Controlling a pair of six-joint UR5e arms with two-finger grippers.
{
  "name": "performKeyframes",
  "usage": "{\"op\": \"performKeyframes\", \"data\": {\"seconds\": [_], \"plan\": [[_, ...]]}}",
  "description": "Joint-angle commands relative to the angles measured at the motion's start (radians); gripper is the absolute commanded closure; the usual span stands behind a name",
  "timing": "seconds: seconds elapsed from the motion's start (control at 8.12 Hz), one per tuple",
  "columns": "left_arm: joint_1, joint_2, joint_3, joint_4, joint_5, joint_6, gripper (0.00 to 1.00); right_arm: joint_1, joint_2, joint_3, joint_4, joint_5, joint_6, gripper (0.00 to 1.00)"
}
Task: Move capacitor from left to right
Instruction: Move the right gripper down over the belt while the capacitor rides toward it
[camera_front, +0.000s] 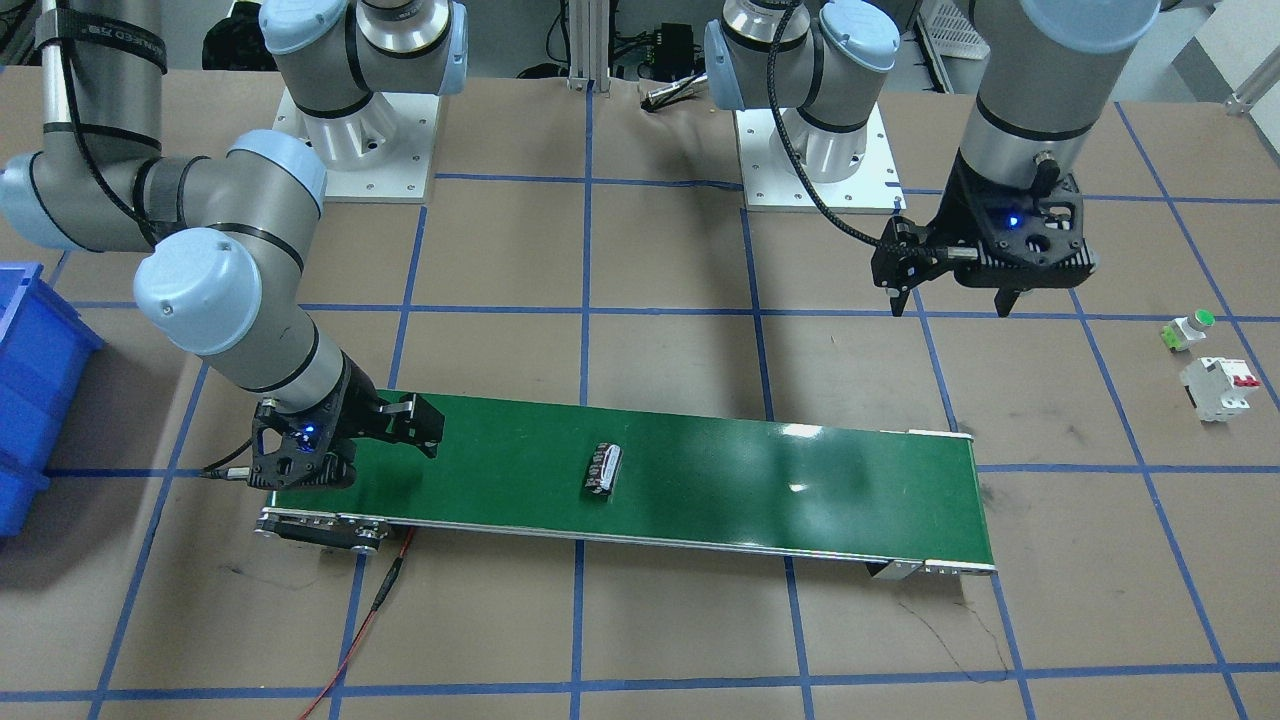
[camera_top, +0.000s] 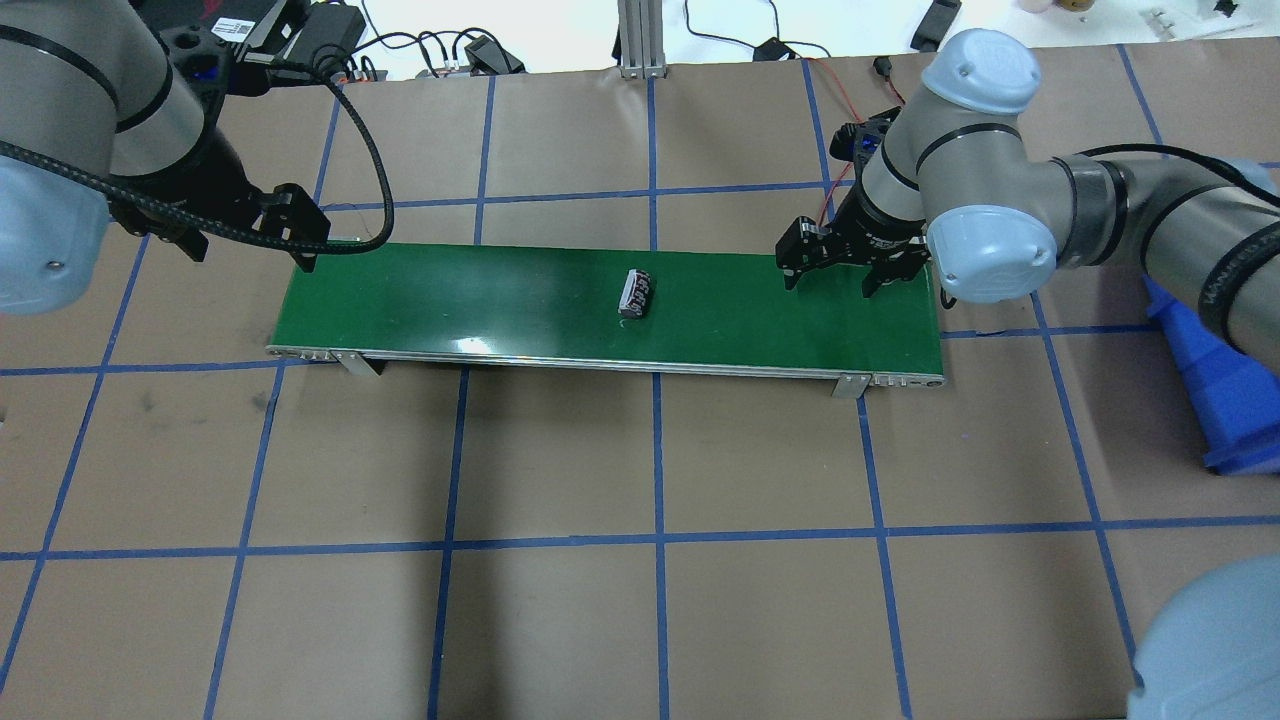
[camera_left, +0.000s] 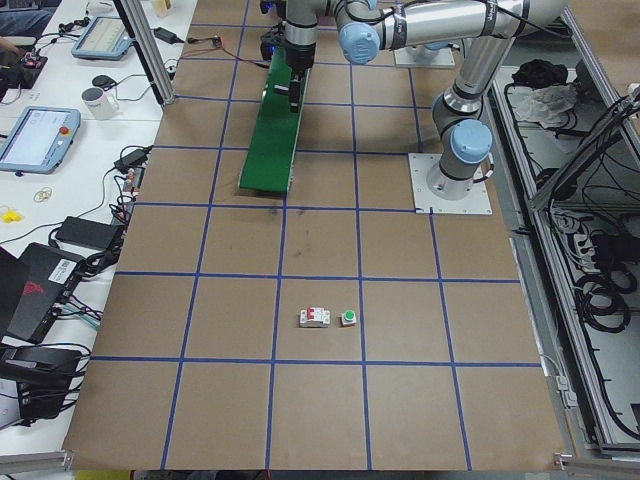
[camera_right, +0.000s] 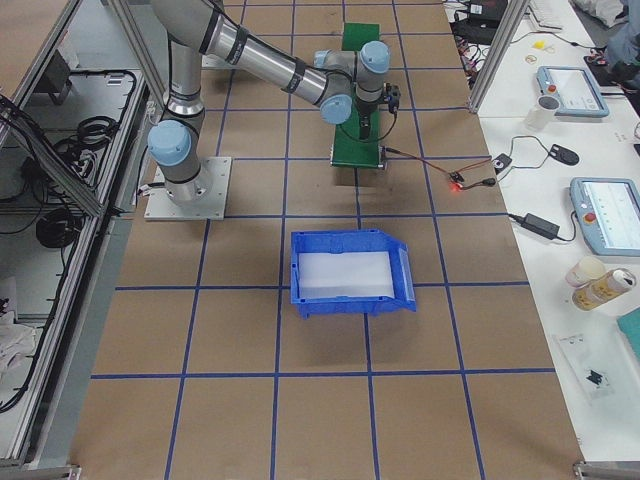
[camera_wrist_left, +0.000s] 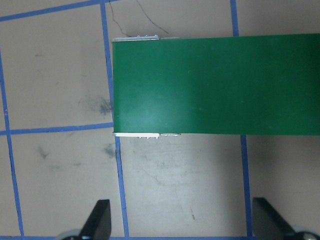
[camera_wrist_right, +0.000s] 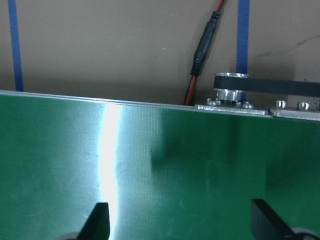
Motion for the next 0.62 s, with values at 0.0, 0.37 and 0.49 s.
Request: {"op": "performKeyframes", "data": {"seconds": [0.0, 0.37, 0.49], "plan": [[-0.003, -0.016, 0.004, -0.061, -0.008, -0.077, 0.00, 0.000, 0.006, 0.001, -0.004, 0.003, 0.052, 0.00], [-0.011, -0.018, 0.010, -0.099, -0.050, -0.085, 0.00, 0.012, 0.005, 0.001, -0.006, 0.005, 0.064, 0.00], [-0.011, -0.025, 0.010, -0.119, -0.054, -0.085, 0.00, 0.037, 0.005, 0.001, -0.009, 0.006, 0.114, 0.00]]}}
